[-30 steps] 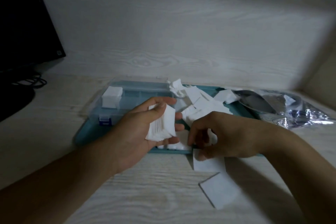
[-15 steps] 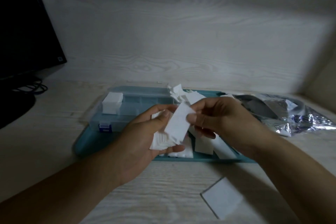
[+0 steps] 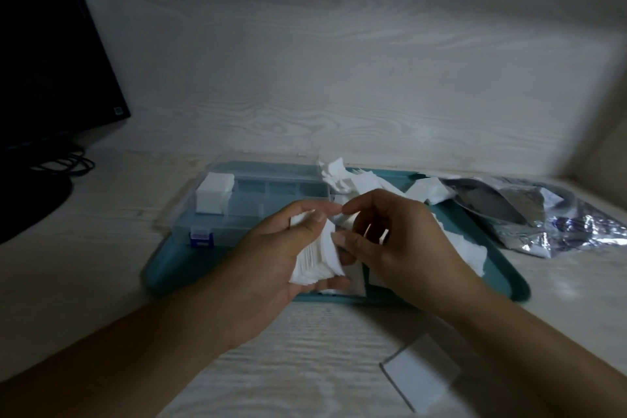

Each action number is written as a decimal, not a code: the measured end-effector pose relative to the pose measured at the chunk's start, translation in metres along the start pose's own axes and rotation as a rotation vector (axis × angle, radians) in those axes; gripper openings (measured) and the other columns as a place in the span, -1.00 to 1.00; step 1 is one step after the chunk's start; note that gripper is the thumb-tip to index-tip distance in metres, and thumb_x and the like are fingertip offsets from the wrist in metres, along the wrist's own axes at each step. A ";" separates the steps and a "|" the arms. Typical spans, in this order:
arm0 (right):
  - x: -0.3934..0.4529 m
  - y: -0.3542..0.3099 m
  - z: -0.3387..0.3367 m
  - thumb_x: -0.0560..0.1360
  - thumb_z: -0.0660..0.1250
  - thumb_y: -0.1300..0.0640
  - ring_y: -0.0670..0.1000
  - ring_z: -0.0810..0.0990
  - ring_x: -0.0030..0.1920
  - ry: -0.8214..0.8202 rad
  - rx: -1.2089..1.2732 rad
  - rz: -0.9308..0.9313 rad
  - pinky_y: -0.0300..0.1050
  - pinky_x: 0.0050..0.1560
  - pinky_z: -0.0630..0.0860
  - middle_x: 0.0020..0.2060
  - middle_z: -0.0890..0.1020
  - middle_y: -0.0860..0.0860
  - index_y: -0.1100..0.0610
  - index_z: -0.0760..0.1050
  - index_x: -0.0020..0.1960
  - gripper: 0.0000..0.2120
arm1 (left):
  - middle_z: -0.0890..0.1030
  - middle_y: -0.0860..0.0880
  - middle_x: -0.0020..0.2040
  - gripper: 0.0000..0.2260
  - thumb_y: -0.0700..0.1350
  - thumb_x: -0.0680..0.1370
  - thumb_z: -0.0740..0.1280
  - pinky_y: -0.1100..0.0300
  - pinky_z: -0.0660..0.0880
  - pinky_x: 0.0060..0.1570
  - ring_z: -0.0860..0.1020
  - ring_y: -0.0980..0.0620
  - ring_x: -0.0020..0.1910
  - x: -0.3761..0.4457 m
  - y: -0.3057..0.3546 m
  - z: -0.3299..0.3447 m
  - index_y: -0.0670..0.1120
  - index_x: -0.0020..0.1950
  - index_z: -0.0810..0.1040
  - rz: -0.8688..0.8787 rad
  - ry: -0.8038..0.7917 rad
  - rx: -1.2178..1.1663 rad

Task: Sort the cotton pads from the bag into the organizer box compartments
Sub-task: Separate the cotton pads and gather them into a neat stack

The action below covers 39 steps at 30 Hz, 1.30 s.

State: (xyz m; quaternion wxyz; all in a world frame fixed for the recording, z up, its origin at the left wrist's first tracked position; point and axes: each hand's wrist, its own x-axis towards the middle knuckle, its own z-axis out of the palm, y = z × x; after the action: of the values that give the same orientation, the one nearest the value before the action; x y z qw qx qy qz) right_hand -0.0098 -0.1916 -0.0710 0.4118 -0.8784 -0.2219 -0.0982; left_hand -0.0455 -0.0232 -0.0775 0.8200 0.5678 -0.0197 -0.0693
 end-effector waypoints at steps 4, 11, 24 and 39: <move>0.005 -0.004 -0.029 0.48 0.44 0.14 -0.18 0.56 -0.33 -0.167 0.011 -0.078 -0.38 -0.31 0.42 -0.29 0.65 -0.09 0.04 0.62 -0.10 -0.97 | 0.62 -0.29 0.00 -0.78 -0.13 0.52 0.26 0.17 0.55 -0.47 0.67 -0.11 -0.30 -0.002 0.004 0.003 -0.14 0.08 0.64 0.015 0.004 -0.046; -0.007 -0.023 -0.060 0.34 0.55 -0.09 -0.26 0.52 -0.06 -0.935 -0.412 0.058 -0.38 -0.08 0.46 -0.07 0.56 -0.25 -0.17 0.55 0.11 -0.62 | 0.66 -0.28 0.08 -0.81 -0.14 0.60 0.21 -0.01 0.66 -0.18 0.68 -0.12 -0.14 -0.003 0.007 -0.002 -0.10 0.08 0.62 0.029 0.000 -0.017; -0.024 -0.032 -0.040 0.36 0.51 -0.12 -0.24 0.54 -0.27 -0.938 -0.543 0.018 -0.35 -0.28 0.39 -0.27 0.59 -0.23 -0.07 0.57 -0.08 -0.77 | 0.67 -0.24 0.06 -0.79 -0.14 0.62 0.19 0.05 0.64 -0.24 0.68 -0.15 -0.11 -0.003 0.002 -0.001 -0.10 0.13 0.60 -0.002 -0.047 -0.004; 0.001 0.002 -0.008 0.42 0.47 0.17 0.22 0.52 -0.35 -0.150 0.445 0.125 -0.09 -0.38 0.50 -0.25 0.66 0.29 0.22 0.64 -0.08 -0.86 | 0.65 -0.22 0.15 -0.74 -0.14 0.63 0.20 -0.05 0.61 -0.14 0.62 -0.16 -0.02 0.001 -0.001 -0.002 -0.11 0.25 0.58 -0.026 -0.054 -0.017</move>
State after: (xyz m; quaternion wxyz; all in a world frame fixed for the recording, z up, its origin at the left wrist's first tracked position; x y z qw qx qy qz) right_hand -0.0082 -0.1986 -0.0665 0.5828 -0.7828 -0.2133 0.0445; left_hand -0.0444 -0.0222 -0.0794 0.8229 0.5590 -0.0340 -0.0953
